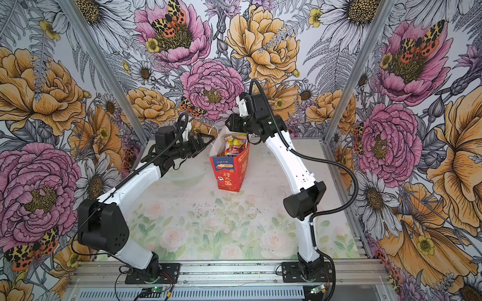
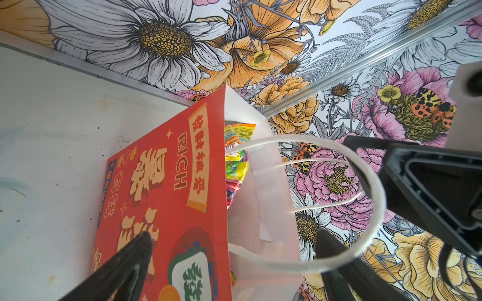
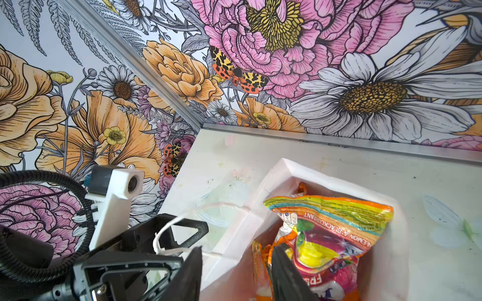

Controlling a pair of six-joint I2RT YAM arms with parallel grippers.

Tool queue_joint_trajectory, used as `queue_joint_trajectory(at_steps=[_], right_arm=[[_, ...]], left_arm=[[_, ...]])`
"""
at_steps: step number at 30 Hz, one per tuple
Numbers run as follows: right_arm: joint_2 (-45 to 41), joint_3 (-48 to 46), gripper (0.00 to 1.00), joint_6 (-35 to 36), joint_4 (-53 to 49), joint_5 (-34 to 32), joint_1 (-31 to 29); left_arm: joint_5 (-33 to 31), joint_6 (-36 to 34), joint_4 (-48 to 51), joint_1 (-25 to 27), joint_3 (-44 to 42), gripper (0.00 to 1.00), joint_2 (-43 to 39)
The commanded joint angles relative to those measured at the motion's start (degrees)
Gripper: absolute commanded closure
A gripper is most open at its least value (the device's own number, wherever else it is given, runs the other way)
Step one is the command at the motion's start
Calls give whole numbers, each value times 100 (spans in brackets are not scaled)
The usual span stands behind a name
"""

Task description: Place the snacks into the paper bag

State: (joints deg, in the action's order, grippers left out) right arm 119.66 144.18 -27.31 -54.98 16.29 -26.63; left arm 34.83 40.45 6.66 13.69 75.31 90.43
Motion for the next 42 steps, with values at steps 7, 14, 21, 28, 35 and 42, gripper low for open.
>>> queue_joint_trajectory(at_steps=[7,14,21,28,35,42], right_arm=[[-782,-748,62,819,-3,30,170],[-1736,-2061,57,1741,-3,-651,442],[-2786,-3739,50,2366,23,-1698,884],[-3662,-5710,49,2244,1098,-1504,1749],[-4030,-7021,48,2050,2404,-898,2518],[-4293,-8119,45,1988,3626,-800,2920]], left_arm=[[922,-663,350,-363,-96,1,-796],[467,-1136,400,-591,-229,1,-1524],[-897,-1737,410,-816,-600,1,-2304],[-1884,-1601,-50,-1340,-1350,1,-2835],[-2650,-1794,-494,-1603,-2012,1,-2930],[-3623,-2973,-1054,-1615,-2568,1,-2803]])
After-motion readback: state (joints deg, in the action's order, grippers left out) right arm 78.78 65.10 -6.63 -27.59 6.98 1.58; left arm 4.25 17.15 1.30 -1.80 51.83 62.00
